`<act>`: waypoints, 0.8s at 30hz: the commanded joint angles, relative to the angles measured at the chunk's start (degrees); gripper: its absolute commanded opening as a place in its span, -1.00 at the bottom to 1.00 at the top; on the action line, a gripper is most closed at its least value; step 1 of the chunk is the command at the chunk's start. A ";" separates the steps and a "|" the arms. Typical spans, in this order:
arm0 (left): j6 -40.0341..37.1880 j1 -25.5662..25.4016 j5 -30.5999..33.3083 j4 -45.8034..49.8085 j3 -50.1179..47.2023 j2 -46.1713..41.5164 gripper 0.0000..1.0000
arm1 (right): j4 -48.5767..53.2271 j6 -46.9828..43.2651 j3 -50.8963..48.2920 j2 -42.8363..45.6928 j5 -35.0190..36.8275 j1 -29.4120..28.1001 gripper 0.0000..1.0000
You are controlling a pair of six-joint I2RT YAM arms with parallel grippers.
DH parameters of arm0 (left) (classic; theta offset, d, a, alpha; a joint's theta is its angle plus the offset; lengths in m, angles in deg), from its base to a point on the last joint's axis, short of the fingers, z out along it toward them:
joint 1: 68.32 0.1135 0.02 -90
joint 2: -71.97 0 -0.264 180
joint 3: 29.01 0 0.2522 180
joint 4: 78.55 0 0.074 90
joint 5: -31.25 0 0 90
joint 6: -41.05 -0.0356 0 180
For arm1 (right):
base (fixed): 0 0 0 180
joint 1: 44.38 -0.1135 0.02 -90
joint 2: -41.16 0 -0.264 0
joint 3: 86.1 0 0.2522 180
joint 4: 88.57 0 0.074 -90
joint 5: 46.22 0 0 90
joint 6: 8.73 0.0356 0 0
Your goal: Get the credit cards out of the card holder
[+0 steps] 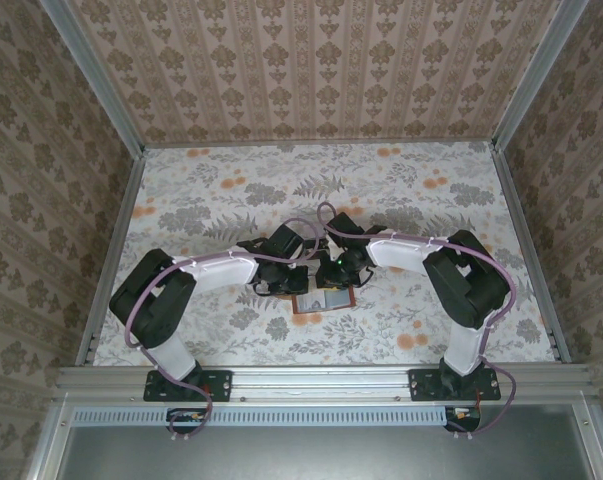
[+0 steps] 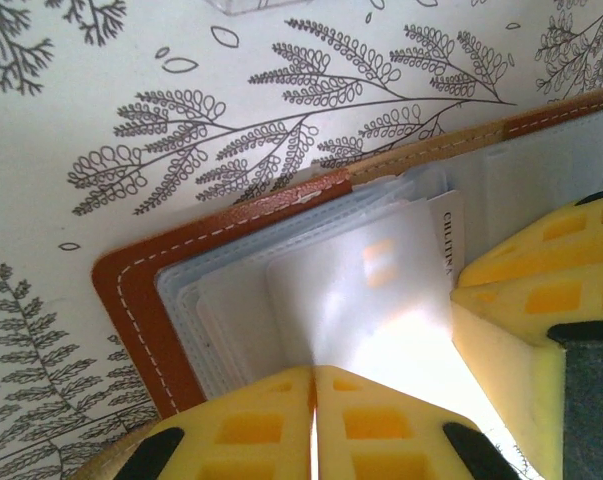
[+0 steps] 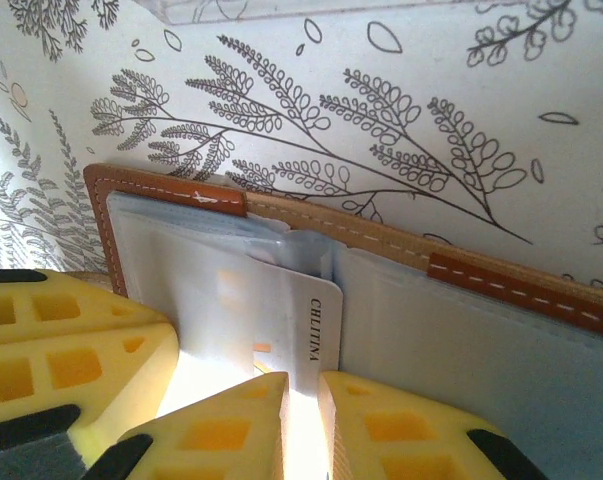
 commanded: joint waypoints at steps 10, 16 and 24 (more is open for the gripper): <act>-0.58 0.74 1.33 5.14 -0.34 -0.09 -0.84 | 5.71 -0.62 0.17 3.78 3.36 -0.13 -0.51; -0.59 0.43 0.68 5.61 1.40 -0.91 -0.84 | 2.58 0.77 -2.14 3.59 0.18 0.61 -0.48; -0.94 -0.41 -0.85 4.79 2.88 0.43 -0.89 | -2.39 2.48 -4.71 2.84 -4.07 1.27 -0.53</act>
